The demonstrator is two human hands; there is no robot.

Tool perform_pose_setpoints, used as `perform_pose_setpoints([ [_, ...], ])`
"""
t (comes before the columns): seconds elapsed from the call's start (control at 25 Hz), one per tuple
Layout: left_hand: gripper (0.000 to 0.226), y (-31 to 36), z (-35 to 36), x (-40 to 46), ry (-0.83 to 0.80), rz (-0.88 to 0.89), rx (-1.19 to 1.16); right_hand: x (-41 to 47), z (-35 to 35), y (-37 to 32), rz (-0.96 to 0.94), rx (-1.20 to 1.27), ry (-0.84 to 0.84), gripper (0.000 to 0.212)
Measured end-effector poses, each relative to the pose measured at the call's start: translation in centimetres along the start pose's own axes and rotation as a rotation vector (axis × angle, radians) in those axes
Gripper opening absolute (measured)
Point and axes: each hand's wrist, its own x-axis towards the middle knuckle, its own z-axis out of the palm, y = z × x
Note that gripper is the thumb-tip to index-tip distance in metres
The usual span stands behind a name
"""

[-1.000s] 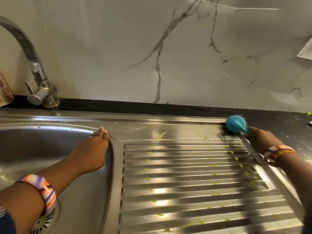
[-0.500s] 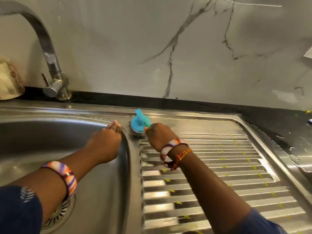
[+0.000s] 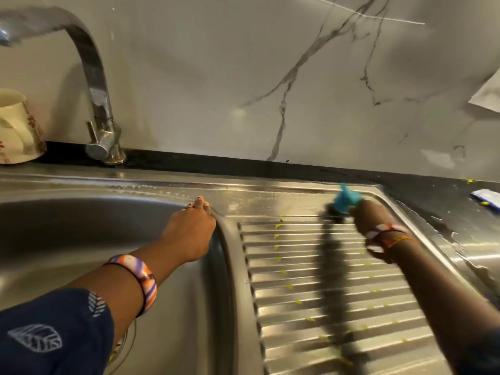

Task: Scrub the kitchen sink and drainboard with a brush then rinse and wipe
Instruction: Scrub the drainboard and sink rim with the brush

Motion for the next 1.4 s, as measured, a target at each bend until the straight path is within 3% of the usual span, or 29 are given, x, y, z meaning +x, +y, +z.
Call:
perform_pose_setpoints([
  [0.16, 0.067, -0.7, -0.1, 0.0, -0.006, 0.033, -0.033, -6.4, 3.9, -11.1, -0.372, 0.146, -0.159, 0.034],
  [0.28, 0.076, -1.2, 0.1, -0.3, -0.023, 0.040, -0.058, -7.2, 4.3, -11.4, -0.415, 0.236, -0.050, 0.042],
  [0.4, 0.079, -1.2, 0.4, -0.2, -0.035, 0.039, -0.065, -4.5, 2.3, -5.0, -0.304, 0.134, 0.132, 0.037],
  [0.52, 0.081, -1.3, 1.0, 0.1, -0.020, 0.042, -0.064, 0.3, -0.5, 2.2, 0.034, -0.080, 0.221, 0.031],
  [0.6, 0.083, -1.2, 1.3, 0.1, -0.022, 0.036, -0.075, 1.9, -2.1, 5.8, 0.252, -0.116, 0.257, 0.031],
  [0.68, 0.084, -1.2, 1.3, 0.0, -0.022, 0.035, -0.083, 2.1, -2.2, 6.8, 0.306, -0.046, 0.221, 0.031],
  [0.76, 0.083, -1.2, 1.1, -0.1, -0.018, 0.034, -0.091, 1.1, -1.6, 4.7, 0.210, 0.046, 0.201, 0.031],
  [1.04, 0.077, -0.7, 0.0, -0.1, -0.054, 0.008, -0.053, -7.0, 3.8, -9.5, -0.413, 0.344, -0.054, 0.031],
  [1.12, 0.075, -0.7, -0.3, -0.1, -0.043, 0.003, -0.060, -7.1, 4.2, -10.2, -0.467, 0.342, -0.036, 0.033],
  [1.24, 0.074, -1.2, -0.3, -0.2, -0.065, 0.021, -0.099, -3.9, 2.4, -5.1, -0.296, 0.265, 0.053, 0.030],
  [1.4, 0.075, -1.5, -0.1, 0.0, -0.079, 0.000, -0.138, 2.2, -1.9, 4.1, 0.119, 0.090, 0.165, 0.030],
])
